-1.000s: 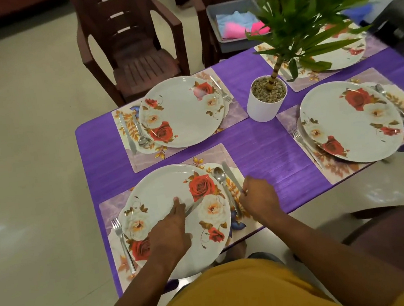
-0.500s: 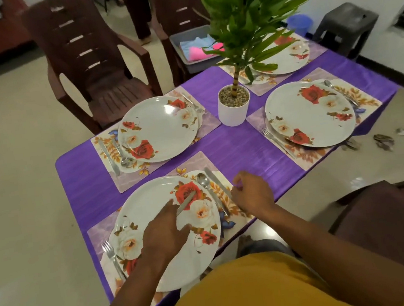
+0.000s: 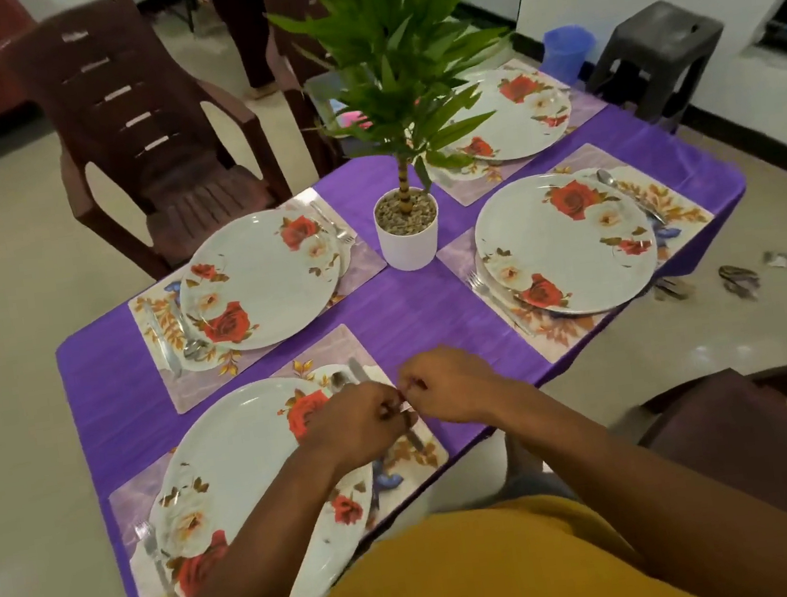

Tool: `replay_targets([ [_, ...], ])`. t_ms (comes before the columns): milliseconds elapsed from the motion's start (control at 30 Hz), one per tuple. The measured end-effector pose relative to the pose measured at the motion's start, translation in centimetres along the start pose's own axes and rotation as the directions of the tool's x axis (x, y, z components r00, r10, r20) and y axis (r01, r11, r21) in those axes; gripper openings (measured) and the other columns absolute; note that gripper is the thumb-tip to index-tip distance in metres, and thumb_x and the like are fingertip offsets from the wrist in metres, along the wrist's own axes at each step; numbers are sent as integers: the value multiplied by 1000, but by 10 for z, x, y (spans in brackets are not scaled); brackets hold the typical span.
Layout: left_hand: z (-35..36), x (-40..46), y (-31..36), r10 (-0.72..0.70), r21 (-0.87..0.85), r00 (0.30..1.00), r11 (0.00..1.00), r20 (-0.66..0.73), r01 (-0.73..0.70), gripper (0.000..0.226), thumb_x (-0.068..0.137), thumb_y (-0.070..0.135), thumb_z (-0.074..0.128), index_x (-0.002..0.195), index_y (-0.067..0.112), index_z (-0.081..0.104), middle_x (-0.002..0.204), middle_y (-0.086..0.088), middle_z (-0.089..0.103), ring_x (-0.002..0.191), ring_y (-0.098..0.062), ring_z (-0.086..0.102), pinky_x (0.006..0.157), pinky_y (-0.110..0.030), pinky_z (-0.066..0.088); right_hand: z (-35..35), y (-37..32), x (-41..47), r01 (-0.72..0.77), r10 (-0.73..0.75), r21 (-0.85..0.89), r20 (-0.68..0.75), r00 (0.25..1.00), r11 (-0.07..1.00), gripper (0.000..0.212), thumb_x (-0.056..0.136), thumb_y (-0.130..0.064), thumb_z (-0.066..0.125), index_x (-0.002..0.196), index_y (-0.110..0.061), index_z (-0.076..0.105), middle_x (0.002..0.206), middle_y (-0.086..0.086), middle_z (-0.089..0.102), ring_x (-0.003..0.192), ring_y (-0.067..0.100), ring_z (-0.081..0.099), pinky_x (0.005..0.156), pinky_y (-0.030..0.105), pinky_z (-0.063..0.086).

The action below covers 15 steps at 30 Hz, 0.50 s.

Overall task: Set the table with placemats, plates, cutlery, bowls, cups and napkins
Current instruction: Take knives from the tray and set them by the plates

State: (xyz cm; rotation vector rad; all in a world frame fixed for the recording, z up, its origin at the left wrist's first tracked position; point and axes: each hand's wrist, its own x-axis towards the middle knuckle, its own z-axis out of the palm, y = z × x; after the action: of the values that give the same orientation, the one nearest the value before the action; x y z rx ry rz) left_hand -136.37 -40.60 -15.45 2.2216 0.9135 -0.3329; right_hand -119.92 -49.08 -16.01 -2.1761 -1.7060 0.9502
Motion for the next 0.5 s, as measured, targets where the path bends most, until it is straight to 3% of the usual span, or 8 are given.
replay_targets([
  [67, 0, 17, 8, -4, -60, 1000, 998, 10, 4, 28, 90, 46, 65, 79, 20, 70, 73, 2, 70, 71, -14, 68, 70, -42, 55, -15, 28, 3, 14, -14, -16, -4, 1000, 1000, 21, 97, -24, 52, 80, -18, 62, 76, -4, 57, 78, 26, 59, 74, 52, 55],
  [233, 5, 59, 43, 5, -207, 995, 978, -99, -26, 26, 93, 48, 64, 86, 24, 70, 75, 7, 67, 70, -11, 63, 68, -35, 51, -69, 111, 4, 10, -12, 85, 17, 1000, 996, 24, 102, -32, 48, 92, -21, 66, 87, -4, 66, 83, 21, 63, 81, 48, 56],
  [333, 15, 87, 77, -36, -352, 994, 936, -101, -2, 13, 99, 33, 69, 90, 25, 74, 74, 10, 68, 66, -7, 63, 64, -31, 51, -98, 151, 1, 2, -13, 173, 61, 998, 985, 20, 100, -40, 57, 97, -27, 71, 89, -7, 69, 85, 13, 64, 87, 42, 55],
  [400, 22, 101, 99, -69, -415, 992, 910, -104, 20, 11, 100, 22, 69, 90, 23, 74, 72, 10, 70, 62, -4, 63, 60, -25, 51, -111, 170, 0, 22, -41, 185, 101, 994, 982, 20, 98, -46, 61, 100, -30, 73, 92, -11, 71, 88, 10, 64, 94, 37, 46],
  [500, 29, 117, 124, -109, -494, 990, 868, -93, 50, 12, 102, 17, 65, 96, 21, 75, 73, 9, 72, 62, -4, 65, 57, -18, 50, -123, 195, 5, 57, -91, 188, 177, 980, 980, 16, 100, -36, 60, 104, -30, 74, 99, -9, 73, 91, 11, 62, 96, 35, 46],
])
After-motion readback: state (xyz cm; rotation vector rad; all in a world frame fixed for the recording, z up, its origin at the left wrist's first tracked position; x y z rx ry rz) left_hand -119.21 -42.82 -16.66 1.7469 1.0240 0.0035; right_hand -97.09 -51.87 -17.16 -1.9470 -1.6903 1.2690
